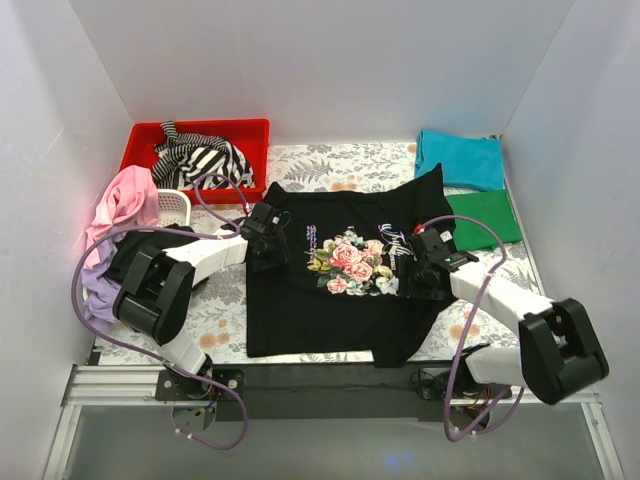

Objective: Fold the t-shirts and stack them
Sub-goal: Flatten the tshirt out

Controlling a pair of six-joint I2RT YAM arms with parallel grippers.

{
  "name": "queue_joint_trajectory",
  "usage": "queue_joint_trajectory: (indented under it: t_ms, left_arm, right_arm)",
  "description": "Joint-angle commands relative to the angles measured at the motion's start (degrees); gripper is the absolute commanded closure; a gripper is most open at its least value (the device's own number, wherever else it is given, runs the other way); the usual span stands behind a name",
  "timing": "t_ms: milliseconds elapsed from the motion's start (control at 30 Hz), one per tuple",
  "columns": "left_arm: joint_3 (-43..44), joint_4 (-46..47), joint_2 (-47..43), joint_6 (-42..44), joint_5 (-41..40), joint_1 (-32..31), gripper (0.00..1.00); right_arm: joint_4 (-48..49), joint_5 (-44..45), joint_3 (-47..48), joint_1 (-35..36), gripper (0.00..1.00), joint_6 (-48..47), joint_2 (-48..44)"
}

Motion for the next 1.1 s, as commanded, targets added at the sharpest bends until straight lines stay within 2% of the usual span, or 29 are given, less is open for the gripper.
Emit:
queue_joint_trajectory:
  t_ms: [0,167,333,500,600,733,800,933,1000,1033,1067]
  left_arm:
    - [-1.9,-11.0,0.0,1.4,-10.6,0.7,0.47]
    - [-1.7,-11.1,-1.1,2.3,-12.2,0.7,0.47]
    - [-1.8,-11.8,-0.7,3.6,-12.2,0.7,0.47]
    - [-1.6,-10.6,-1.2,4.1,-11.5,0.8,0.47]
    - [-1.9,-10.2,-1.9,4.4,-12.7,0.8,0.47]
    - [-1.4,-12.2,0.3,4.8,-15.1,0.8,0.47]
    - [-1.4,-12.1,0.3,4.7,-14.3,0.8,0.47]
    - [-1.7,-10.4,-2.2,4.8,-11.9,0.8,0.47]
    - [-1.2,-10.9,-2.6,5.0,-12.1,0.8,0.47]
    - [-1.1,-11.3,-2.5,5.3,-12.2,0.7,0.47]
    - [-1.0,-11.6,-2.3,5.4,-12.4,0.8,0.47]
  right_arm:
    - [-12.0,0.6,-0.9,1.1,0.32,7.1,-6.1]
    - [-20.0,11.4,4.2,1.0,0.29,10.4,-10.6]
    - [-22.6,10.8,3.5,1.0,0.28,15.1,-10.4]
    - [-19.2,10.0,4.2,1.0,0.25,15.3,-12.0]
    - [-17.1,12.4,4.8,1.0,0.25,14.1,-13.0]
    - [-17.0,11.0,4.6,0.7,0.21,13.6,-8.2]
    - [-17.0,8.2,4.0,0.7,0.23,14.1,-5.7]
    - [-15.1,4.3,1.1,0.7,0.37,15.9,-2.5]
    - [-15.5,4.8,-0.7,0.7,0.41,16.9,-3.9]
    - [-15.6,5.1,-1.5,0.7,0.48,18.9,-6.7]
    - [-16.2,5.7,-3.1,0.7,0.49,20.5,-8.3]
